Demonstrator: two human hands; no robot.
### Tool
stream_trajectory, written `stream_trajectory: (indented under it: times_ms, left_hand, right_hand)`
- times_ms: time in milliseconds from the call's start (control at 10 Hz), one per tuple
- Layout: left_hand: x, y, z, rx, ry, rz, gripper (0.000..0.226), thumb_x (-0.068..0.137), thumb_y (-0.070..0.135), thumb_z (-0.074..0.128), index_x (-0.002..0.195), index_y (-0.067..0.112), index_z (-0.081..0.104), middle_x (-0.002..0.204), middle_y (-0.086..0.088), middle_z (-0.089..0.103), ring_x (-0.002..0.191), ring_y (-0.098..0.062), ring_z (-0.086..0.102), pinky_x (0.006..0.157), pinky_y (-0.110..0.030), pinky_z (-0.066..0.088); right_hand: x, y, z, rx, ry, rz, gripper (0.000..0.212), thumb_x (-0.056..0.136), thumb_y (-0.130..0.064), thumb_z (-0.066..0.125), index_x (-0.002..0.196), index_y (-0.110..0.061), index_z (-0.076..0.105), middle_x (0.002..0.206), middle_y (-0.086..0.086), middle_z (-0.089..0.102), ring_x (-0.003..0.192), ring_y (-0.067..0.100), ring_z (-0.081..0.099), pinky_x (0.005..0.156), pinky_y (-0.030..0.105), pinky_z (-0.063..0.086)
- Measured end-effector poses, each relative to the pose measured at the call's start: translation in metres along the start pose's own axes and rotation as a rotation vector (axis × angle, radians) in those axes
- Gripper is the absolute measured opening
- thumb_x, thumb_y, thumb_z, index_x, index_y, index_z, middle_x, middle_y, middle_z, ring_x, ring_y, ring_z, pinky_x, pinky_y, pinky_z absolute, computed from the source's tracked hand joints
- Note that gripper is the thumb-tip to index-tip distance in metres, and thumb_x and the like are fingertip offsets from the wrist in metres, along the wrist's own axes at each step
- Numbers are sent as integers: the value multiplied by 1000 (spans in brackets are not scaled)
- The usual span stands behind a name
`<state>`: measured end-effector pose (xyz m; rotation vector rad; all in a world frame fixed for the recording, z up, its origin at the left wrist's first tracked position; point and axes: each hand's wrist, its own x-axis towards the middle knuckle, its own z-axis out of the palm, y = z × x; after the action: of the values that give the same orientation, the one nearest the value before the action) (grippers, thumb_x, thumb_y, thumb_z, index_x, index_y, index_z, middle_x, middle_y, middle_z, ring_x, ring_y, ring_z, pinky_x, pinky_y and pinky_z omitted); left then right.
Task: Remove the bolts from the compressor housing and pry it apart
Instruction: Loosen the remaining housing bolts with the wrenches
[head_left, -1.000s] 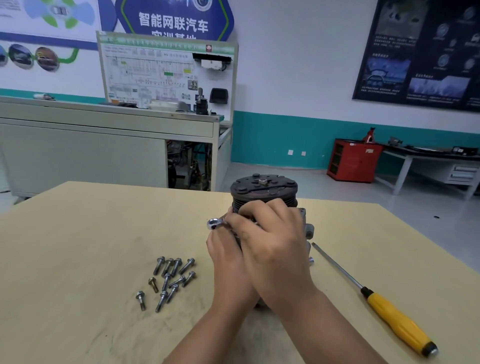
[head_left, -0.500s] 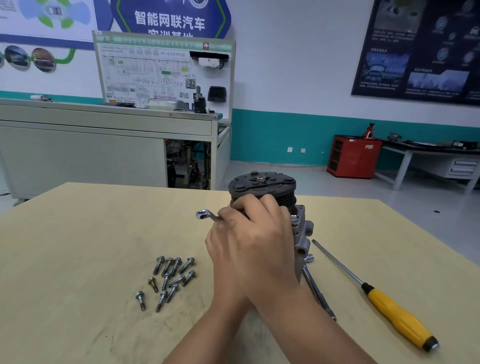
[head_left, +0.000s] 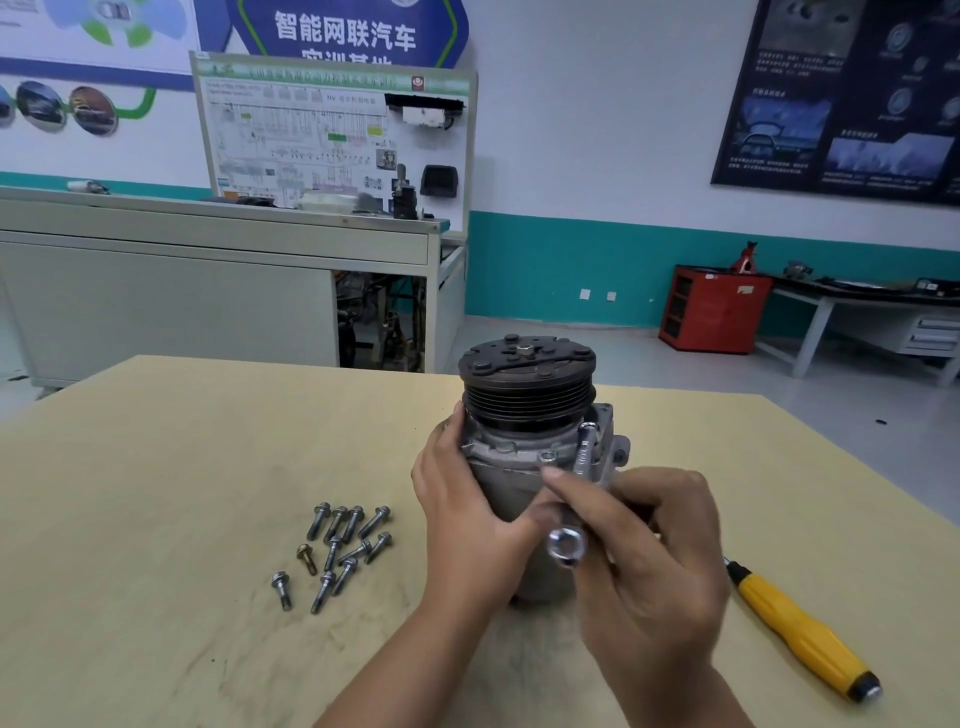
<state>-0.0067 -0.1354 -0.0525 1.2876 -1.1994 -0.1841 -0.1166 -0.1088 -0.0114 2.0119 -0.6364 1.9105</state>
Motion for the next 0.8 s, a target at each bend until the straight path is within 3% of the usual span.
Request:
stream_trajectory:
  times_ms: [100, 200, 300, 400, 600, 800]
  left_hand:
    - [1, -3, 2, -18, 25, 28, 93, 59, 72, 57, 140, 43, 22, 142, 8, 33, 131, -2, 21, 108, -23, 24]
    - [-1, -2, 2, -10, 30, 31, 84, 60, 72, 56, 132, 52, 18, 136, 17, 30, 127, 2, 19, 105, -20, 19]
    - [-1, 0, 1, -16, 16, 22, 86, 60, 73, 55, 133, 50, 17, 135, 19, 28, 126, 4, 18, 107, -22, 18]
    - [0, 0, 1, -8, 5, 17, 89, 59, 73, 55, 135, 49, 16, 136, 19, 28, 128, 3, 17, 107, -24, 19]
    - [0, 2, 0, -9, 2, 15, 83, 59, 73, 56, 130, 55, 17, 135, 20, 28, 131, 0, 18, 106, -22, 19]
    - [-1, 1, 0, 6, -4, 26, 82, 60, 73, 55, 130, 57, 14, 135, 22, 27, 131, 1, 17, 105, -19, 19]
  right_hand:
    - [-6, 8, -9, 10, 40, 45, 22, 89, -23, 61, 106, -9, 62, 85, -2, 46, 71, 18, 49, 63, 32, 44]
    - [-7, 16, -16, 124, 112, 206, 26, 96, -35, 49, 109, -14, 60, 88, -10, 49, 82, 4, 52, 77, 14, 39]
    - [-4, 26, -18, 221, 189, 431, 17, 97, -38, 46, 105, -33, 60, 92, -17, 54, 87, -5, 52, 81, 9, 37]
    - [4, 40, -17, 408, 256, 655, 14, 96, -32, 47, 99, -34, 60, 77, -20, 57, 73, -2, 52, 71, 11, 44]
    - [30, 76, -6, 718, 242, 984, 18, 101, -14, 39, 95, -20, 55, 58, -15, 55, 58, 3, 50, 59, 16, 42]
    - [44, 105, 24, 738, 124, 1191, 19, 98, -9, 43, 91, -18, 59, 64, -5, 47, 55, 6, 44, 55, 20, 36]
